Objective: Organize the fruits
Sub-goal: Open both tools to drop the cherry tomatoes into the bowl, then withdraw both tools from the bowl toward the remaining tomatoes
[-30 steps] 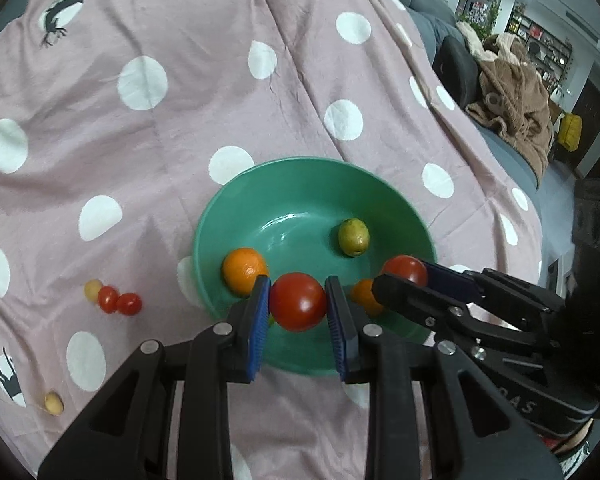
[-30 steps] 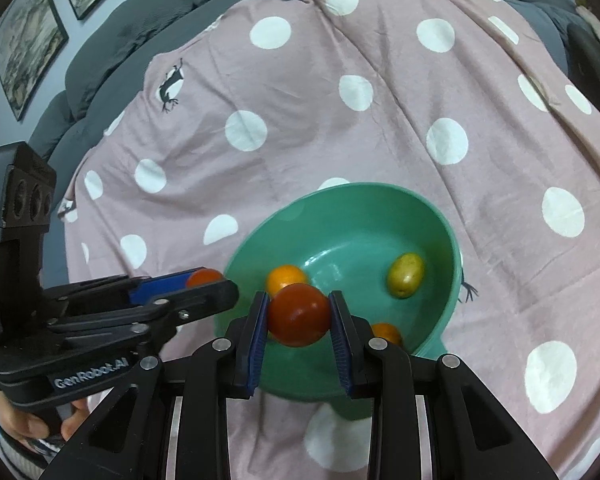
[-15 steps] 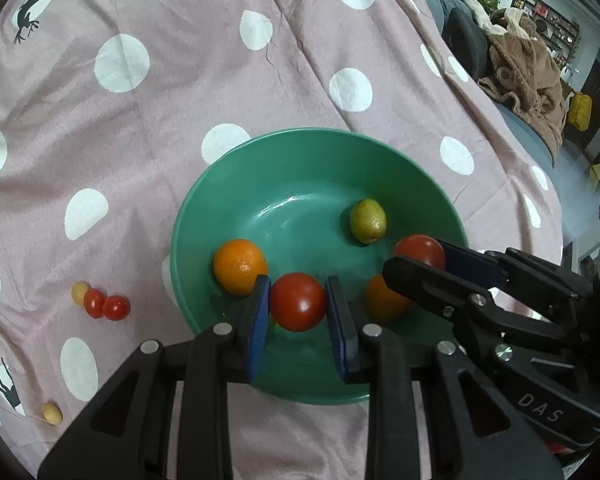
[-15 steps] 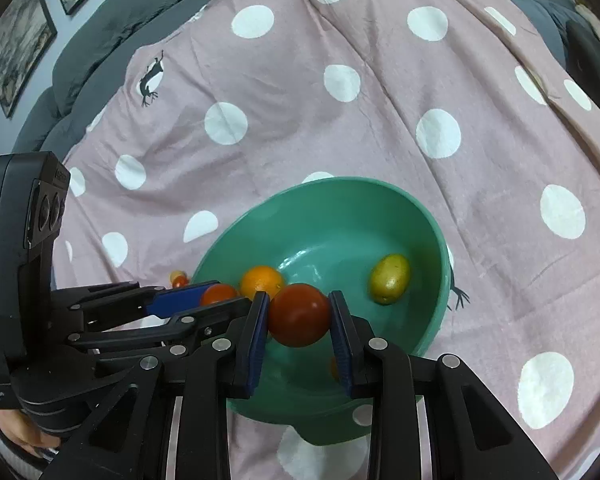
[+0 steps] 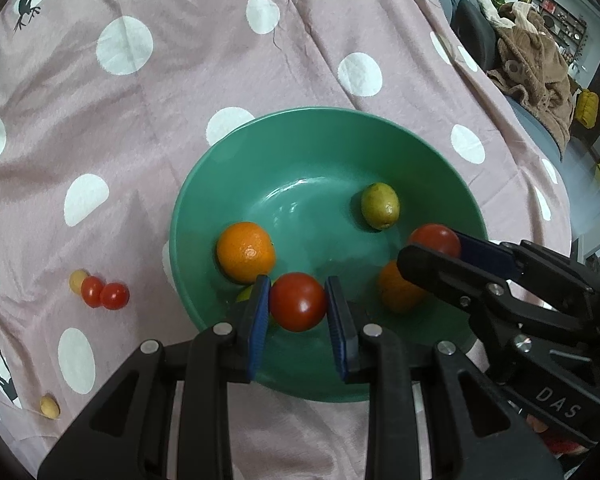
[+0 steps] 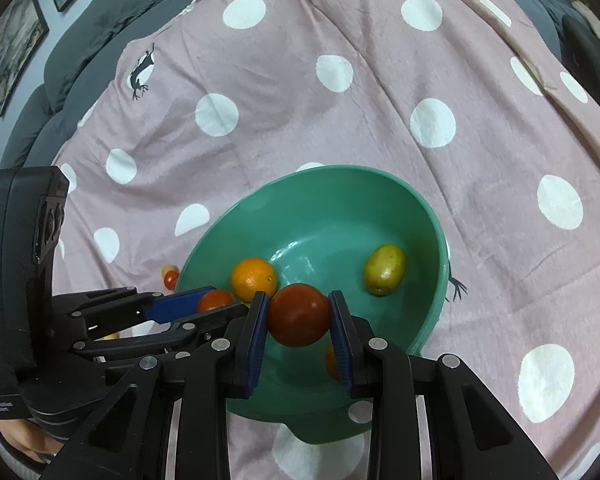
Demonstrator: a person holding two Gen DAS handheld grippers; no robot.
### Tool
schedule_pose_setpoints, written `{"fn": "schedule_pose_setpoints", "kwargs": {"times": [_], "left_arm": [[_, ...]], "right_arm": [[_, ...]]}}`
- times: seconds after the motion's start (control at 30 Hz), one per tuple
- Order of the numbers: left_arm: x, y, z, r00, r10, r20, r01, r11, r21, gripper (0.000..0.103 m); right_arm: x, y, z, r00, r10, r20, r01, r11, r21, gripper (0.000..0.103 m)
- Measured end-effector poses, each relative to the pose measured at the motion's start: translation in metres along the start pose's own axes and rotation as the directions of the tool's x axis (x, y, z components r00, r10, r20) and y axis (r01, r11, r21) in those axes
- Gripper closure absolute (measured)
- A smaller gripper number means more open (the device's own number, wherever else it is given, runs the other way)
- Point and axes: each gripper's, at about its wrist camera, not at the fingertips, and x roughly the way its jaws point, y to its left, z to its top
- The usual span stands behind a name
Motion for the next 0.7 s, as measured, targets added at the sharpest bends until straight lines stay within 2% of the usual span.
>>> {"fn": "schedule_pose_setpoints", "kwargs": {"times": [0.17,0.3,0.53,0.7], "left_arm": [[0.001,0.001,-0.001,1.000,0.002,-0.005,-0.002,1.000,-0.008,0.076],[0.001,0.003,-0.002,1.000,0.009,-0.002,-0.009,1.000,-0.018,0.065],[-0.005,0.008,-0.003,1.000,0.008,0.008,-0.008,0.999,-0.033,0.054],[-0.014,0.011,-0.005,1.000,0.001,0.027,0.001,0.999,-0.043,0.047]], "right_arm": [[0.000,0.002,0.000,1.000,-0.003,-0.004,0.003,1.000,-0.002,0.071],[0.001,0.002,-0.001,1.000,-0.006,-0.011,0.006,1.000,0.005,0.071],[-0.002,0.004,-0.001,1.000,-0.010,-0.008,0.010,1.000,0.009,0.070],[-0.007,0.005,-0.001,1.000,-0.026,-0.003,0.026,1.000,0.017,0.064]]}}
